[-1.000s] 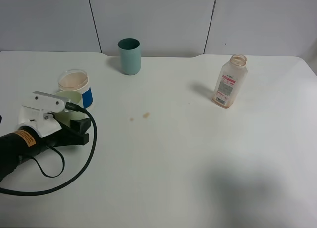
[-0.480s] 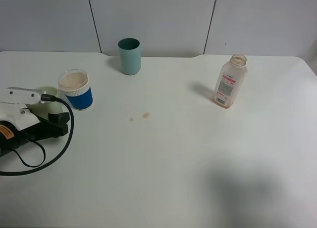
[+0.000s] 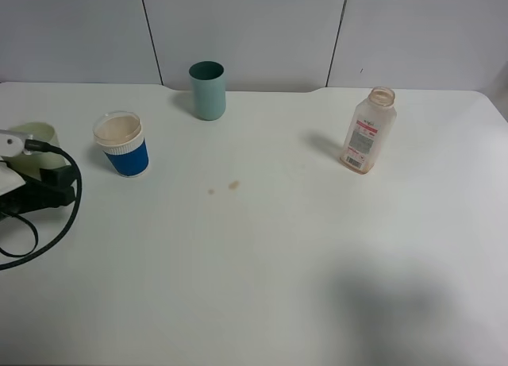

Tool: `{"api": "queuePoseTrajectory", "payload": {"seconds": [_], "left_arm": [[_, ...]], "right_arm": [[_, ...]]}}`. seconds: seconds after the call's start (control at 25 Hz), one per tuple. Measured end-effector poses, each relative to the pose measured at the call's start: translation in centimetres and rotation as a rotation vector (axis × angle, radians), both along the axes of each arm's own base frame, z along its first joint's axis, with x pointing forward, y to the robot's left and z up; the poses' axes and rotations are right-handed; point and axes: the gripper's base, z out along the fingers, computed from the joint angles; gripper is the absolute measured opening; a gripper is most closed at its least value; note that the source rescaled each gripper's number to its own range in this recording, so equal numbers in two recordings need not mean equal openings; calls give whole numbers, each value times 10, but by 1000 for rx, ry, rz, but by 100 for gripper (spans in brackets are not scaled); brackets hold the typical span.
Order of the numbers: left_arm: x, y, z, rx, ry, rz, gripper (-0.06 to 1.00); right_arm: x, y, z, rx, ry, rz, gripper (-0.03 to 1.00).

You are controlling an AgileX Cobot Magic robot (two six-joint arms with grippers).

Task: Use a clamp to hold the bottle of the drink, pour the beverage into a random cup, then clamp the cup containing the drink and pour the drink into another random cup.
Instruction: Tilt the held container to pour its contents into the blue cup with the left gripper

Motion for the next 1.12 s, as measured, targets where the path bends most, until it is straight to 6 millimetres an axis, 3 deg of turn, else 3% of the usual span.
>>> {"api": "queuePoseTrajectory", "payload": {"seconds": [0.24,0.6,1.12], "left_arm": [[5,23,21,38,-107,25,0],[38,35,47,71,-244,-56,0],[66,42,54,231,-165,-168,0]], "right_arm": [[0,0,0,0,0,0,93],[0,0,0,0,0,0,93],[0,0,0,0,0,0,93]]}}
